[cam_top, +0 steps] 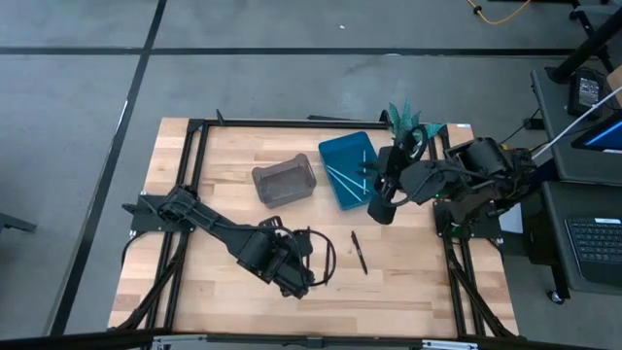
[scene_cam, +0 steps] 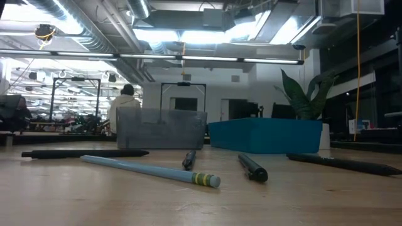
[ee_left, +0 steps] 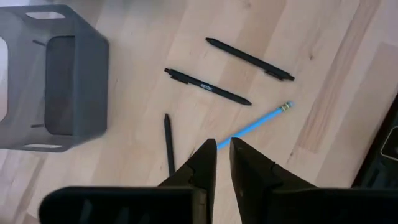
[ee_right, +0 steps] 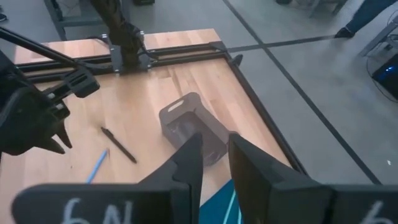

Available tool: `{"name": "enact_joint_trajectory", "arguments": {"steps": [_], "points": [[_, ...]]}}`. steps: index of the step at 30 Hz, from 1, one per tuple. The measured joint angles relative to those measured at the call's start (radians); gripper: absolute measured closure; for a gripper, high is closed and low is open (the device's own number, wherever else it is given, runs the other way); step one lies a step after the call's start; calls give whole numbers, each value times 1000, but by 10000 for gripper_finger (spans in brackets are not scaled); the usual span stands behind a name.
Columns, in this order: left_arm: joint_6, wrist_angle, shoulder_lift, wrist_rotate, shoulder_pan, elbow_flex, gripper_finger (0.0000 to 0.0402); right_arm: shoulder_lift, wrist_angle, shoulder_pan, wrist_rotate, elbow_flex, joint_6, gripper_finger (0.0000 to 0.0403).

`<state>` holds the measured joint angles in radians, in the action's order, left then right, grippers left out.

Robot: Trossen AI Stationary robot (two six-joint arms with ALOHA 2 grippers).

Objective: Sort pens & pencils
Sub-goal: Put the blue colored pencil into the blue bin

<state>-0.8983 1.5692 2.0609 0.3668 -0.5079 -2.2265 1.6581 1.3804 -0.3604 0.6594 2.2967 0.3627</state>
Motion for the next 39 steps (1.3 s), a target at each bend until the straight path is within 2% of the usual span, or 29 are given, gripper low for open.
{"name": "enact_joint_trajectory", "arguments": {"steps": [10, 18, 24, 28, 33, 39], "points": [[-9, -1, 0, 24, -1, 0, 360, 0, 1, -35, 0, 0, 25, 324], [5, -6, 6, -13, -1, 0, 360, 0, 2, -52, -4, 0, 29, 324], [137, -10, 120, -29, -21, 20, 360, 1, 4, -51, -14, 0, 29, 324], [335, -6, 186, -20, -42, 84, 360, 1, 11, -51, -24, 0, 27, 324], [499, -74, 187, 38, -76, 198, 360, 1, 30, -51, -27, 0, 36, 324], [593, -203, 182, 23, -105, 217, 360, 1, 60, -51, -27, 0, 60, 324]]}}
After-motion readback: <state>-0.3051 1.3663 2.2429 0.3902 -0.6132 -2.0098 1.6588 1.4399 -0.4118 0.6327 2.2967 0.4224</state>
